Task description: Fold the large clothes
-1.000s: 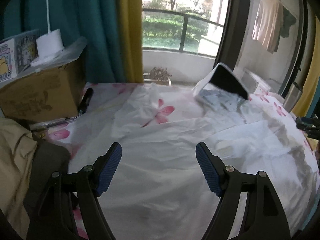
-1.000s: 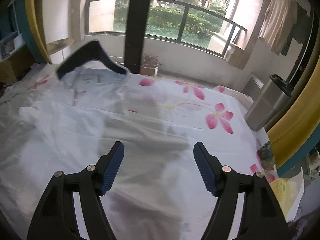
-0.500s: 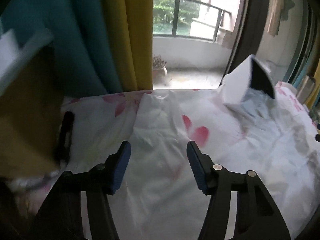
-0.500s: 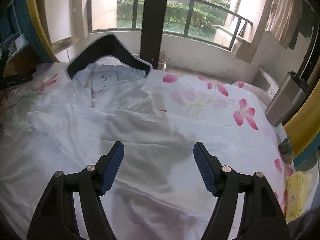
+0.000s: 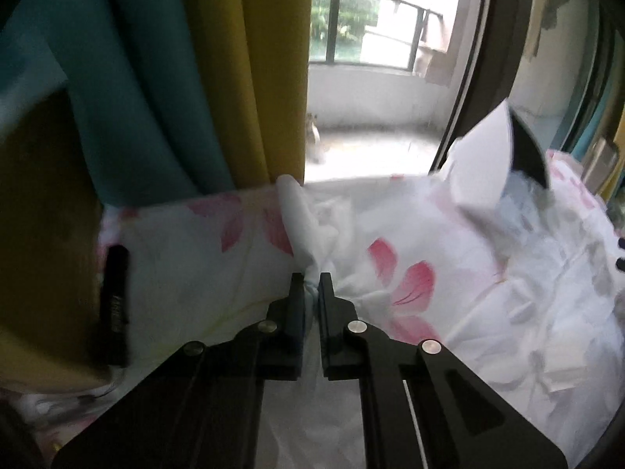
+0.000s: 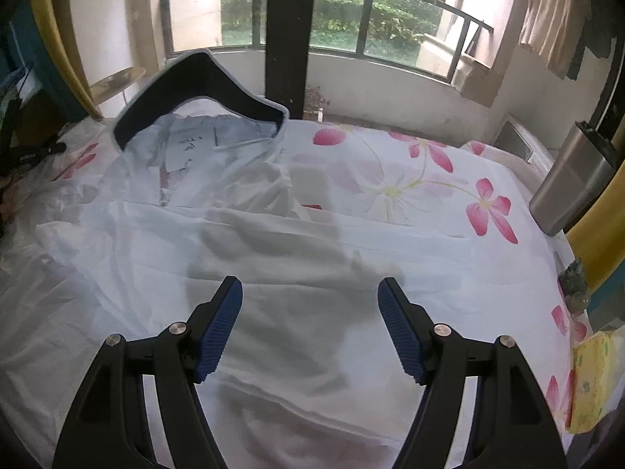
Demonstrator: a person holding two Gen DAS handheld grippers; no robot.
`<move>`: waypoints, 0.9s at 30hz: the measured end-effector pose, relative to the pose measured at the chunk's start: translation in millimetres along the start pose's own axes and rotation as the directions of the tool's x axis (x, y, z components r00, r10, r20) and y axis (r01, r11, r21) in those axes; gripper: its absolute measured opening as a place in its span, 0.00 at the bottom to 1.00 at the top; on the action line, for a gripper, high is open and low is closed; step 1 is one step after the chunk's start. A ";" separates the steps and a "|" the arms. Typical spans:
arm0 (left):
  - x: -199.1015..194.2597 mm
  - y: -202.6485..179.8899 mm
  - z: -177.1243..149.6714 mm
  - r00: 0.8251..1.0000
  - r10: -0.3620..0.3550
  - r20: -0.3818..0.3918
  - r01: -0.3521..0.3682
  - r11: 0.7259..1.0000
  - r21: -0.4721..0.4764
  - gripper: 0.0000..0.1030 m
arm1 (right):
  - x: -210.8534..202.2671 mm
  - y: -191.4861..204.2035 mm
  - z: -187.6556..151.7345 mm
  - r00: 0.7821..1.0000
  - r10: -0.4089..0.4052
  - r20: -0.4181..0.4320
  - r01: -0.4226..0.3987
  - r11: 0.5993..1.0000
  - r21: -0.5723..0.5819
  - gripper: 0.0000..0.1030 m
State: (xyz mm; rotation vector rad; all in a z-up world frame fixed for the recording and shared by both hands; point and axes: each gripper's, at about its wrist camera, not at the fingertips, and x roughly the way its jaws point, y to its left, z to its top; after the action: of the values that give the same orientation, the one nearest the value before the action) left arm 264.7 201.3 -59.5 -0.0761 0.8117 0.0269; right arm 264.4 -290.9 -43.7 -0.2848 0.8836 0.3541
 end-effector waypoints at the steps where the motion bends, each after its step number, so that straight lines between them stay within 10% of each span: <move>1: -10.8 -2.0 2.1 1.000 0.002 0.024 -0.002 1.000 -0.003 0.07 | -2.0 0.5 -0.4 1.000 0.004 0.005 -0.004 1.000 -0.003 0.70; 17: -171.4 -61.5 35.4 0.940 0.021 0.341 -0.021 1.000 -0.005 0.07 | -63.6 -9.8 -31.5 0.990 0.077 0.119 -0.078 0.997 0.000 0.70; 27: -206.6 -153.7 57.1 0.916 -0.043 0.398 0.007 0.996 0.091 0.07 | -82.4 -51.5 -60.4 0.979 0.108 0.175 -0.123 0.990 0.074 0.70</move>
State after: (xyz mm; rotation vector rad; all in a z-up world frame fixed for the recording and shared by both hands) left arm 172.0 53.6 138.4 0.0036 0.3999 -0.0178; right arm 195.5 -375.8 -10.0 -0.1226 0.7456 0.4414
